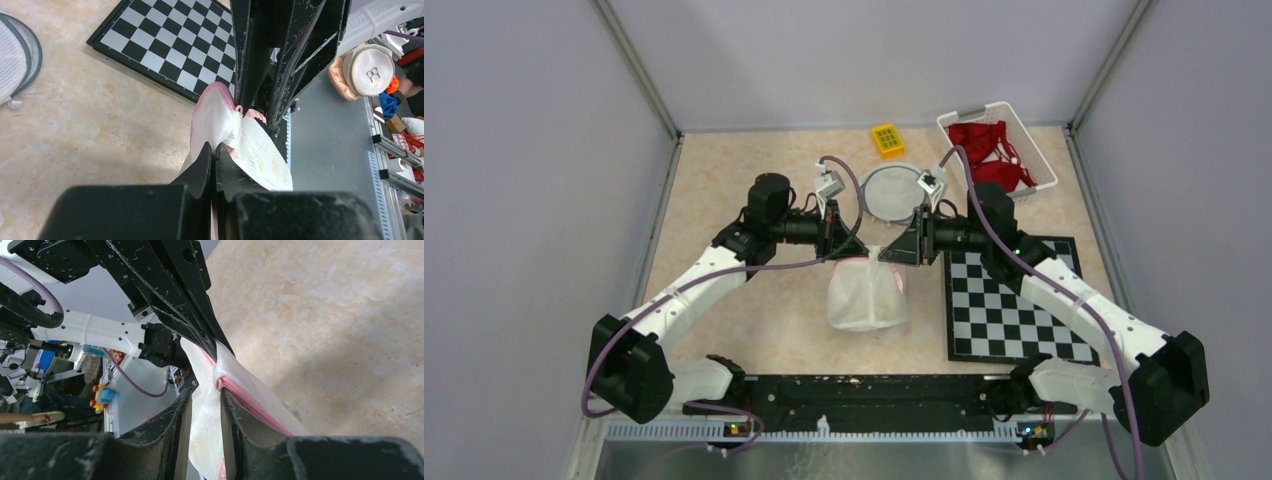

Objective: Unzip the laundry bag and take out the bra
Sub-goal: Unzip the laundry bag at the center of the board.

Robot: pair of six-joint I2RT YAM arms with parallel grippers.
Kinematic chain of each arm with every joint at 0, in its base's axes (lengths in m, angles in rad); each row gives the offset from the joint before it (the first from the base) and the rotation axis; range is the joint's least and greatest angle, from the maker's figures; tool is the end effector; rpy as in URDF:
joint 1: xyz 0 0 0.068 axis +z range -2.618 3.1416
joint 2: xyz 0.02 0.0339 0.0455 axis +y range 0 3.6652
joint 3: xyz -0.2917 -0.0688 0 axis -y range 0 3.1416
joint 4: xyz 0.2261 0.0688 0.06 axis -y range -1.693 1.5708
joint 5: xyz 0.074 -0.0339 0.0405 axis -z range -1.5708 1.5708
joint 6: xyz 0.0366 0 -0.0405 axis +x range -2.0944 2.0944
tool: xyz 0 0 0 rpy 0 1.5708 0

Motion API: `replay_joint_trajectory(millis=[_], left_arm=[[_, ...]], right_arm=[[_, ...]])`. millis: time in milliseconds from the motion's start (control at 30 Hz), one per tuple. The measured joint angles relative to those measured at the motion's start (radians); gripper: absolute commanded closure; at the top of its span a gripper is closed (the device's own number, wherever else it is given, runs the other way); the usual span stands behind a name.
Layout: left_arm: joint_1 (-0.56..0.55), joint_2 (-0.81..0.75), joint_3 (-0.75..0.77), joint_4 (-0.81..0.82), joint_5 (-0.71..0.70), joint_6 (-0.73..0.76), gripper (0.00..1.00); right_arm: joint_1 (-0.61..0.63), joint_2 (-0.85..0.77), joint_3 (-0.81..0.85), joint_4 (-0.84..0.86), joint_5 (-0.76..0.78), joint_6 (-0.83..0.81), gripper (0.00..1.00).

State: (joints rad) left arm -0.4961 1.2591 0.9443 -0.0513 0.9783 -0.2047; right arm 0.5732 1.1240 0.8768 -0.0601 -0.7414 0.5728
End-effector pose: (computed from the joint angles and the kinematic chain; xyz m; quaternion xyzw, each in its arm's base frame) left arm 0.2074 -0.1468 0.3444 0.3690 0.6810 -0.5353 0.3368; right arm 0.1749 0.1423 0.3489 -0.2141 0.7521 0.5441 0.3040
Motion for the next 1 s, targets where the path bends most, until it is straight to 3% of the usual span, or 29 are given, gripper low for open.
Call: replay_joint_trajectory(millis=[1000], left_arm=[[-0.008,0.000,0.000,0.000,0.013,0.002,1.00]], right_arm=[[-0.034,0.016,0.002,0.019,-0.039,0.033,0.72]])
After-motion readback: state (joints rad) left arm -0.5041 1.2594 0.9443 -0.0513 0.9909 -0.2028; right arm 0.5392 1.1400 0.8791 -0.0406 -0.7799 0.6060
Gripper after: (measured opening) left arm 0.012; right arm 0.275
